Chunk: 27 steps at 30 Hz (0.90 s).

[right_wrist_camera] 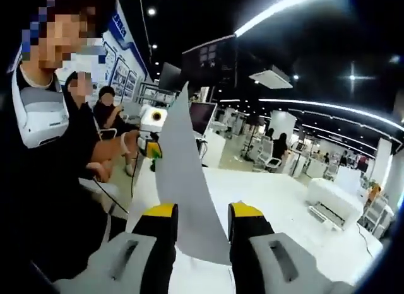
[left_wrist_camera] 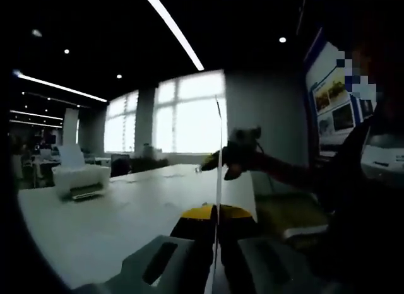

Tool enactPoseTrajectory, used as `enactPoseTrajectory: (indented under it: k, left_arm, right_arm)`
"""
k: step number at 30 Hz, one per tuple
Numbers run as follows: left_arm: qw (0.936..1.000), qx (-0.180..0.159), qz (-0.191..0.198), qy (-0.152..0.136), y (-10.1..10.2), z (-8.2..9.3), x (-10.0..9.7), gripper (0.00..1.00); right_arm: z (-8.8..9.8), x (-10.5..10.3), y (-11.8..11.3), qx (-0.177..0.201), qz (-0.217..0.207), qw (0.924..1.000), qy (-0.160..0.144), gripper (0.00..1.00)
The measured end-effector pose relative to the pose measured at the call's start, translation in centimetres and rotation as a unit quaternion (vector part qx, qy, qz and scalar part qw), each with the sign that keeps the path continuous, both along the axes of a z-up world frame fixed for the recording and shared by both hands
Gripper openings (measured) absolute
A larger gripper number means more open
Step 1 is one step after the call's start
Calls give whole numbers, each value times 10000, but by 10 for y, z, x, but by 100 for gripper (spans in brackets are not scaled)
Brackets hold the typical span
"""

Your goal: Organize the stack of printing papers by aligning and flattening the scattered papers on the table

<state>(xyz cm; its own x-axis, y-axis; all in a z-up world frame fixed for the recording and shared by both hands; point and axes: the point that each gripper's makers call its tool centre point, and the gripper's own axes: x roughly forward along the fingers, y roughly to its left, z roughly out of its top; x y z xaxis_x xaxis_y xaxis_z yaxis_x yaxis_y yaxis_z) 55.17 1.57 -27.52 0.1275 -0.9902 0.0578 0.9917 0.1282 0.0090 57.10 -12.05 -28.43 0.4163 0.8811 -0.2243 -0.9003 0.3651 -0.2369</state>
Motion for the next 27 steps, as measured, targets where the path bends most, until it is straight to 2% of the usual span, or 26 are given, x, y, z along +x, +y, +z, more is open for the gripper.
enactPoseTrajectory:
  k: [15, 18, 21, 27]
  left_arm:
    - [9996, -231, -152, 37, 8, 5, -4, 5]
    - [9983, -480, -208, 248, 11, 8, -6, 5]
    - [9944, -844, -360, 530, 13, 16, -10, 5]
    - [9908, -1088, -366, 722, 15, 18, -8, 5]
  right_arm:
    - [-9, 3, -11, 166, -115, 9997, 139, 31]
    - [-18, 4, -13, 155, -208, 9995, 183, 34]
    - [-22, 3, -15, 258, -265, 9989, 302, 32]
    - [-23, 0, -15, 476, -302, 9979, 330, 32]
